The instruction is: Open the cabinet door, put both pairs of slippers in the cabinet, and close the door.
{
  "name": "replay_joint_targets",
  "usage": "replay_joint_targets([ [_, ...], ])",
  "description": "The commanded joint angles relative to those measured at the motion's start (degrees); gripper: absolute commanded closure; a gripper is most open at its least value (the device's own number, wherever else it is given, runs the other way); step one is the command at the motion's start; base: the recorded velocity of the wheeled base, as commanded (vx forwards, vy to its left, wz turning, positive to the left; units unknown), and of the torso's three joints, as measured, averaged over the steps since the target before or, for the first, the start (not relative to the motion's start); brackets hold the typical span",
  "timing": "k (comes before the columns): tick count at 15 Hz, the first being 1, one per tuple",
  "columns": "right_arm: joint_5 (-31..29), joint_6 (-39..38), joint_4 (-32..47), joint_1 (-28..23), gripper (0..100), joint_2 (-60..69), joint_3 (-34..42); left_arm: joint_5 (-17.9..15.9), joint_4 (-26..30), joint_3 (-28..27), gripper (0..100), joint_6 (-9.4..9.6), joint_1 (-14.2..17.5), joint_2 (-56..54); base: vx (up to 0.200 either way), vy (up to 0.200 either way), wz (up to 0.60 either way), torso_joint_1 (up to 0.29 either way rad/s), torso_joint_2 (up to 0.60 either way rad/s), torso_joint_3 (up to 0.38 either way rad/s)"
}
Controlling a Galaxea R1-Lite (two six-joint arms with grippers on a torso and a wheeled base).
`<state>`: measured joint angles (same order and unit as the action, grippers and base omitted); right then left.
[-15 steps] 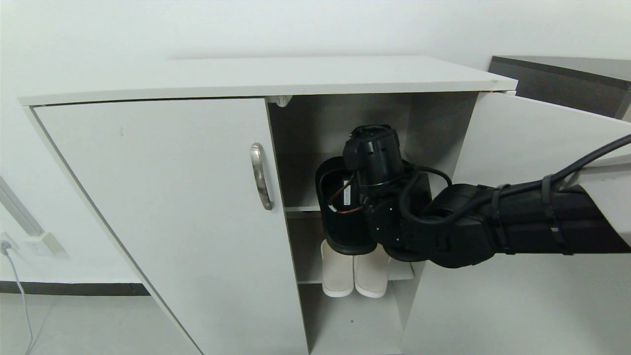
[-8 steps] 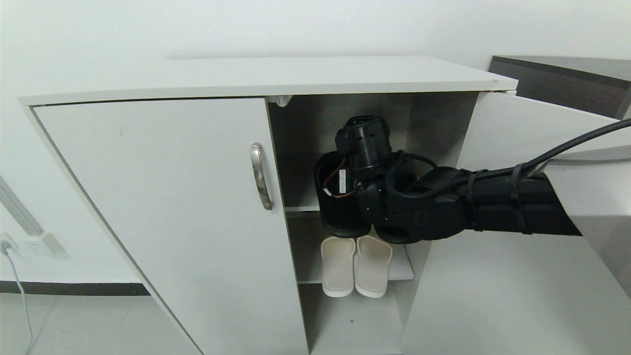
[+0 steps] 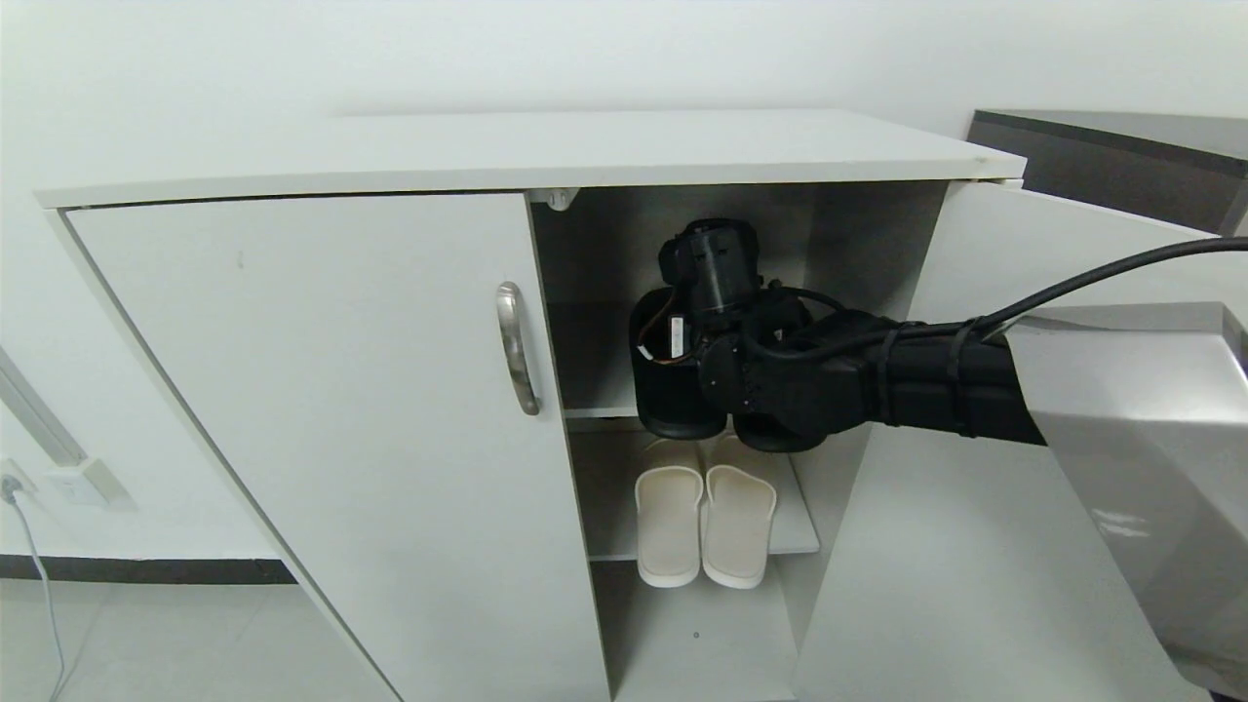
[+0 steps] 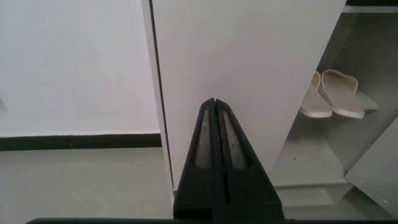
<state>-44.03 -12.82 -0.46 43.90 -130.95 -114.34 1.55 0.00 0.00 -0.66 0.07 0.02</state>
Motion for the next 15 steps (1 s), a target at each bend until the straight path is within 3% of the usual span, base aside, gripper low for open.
replay_joint_targets([
  [1,0.1,0.0,-0.1,-0.3,100,-1.1,-0.3,0.0,0.0,0.0,100,-0.04,0.0,0.1,0.0,0.0,0.0,0.0,0.0,0.0],
  [6,0.0,0.0,-0.2,-0.5,100,-1.3,-0.3,0.1,0.0,0.0,100,-0.04,0.0,0.0,0.0,0.0,0.0,0.0,0.0,0.0],
  [7,0.0,0.0,-0.2,-0.5,0,-1.3,-0.3,0.1,0.0,0.0,100,-0.04,0.0,0.0,0.0,0.0,0.0,0.0,0.0,0.0],
  [15,-0.2,-0.1,-0.1,1.0,0,1.3,2.2,0.1,0.0,0.0,100,-0.13,0.0,0.1,0.0,0.0,0.0,0.0,0.0,0.0],
])
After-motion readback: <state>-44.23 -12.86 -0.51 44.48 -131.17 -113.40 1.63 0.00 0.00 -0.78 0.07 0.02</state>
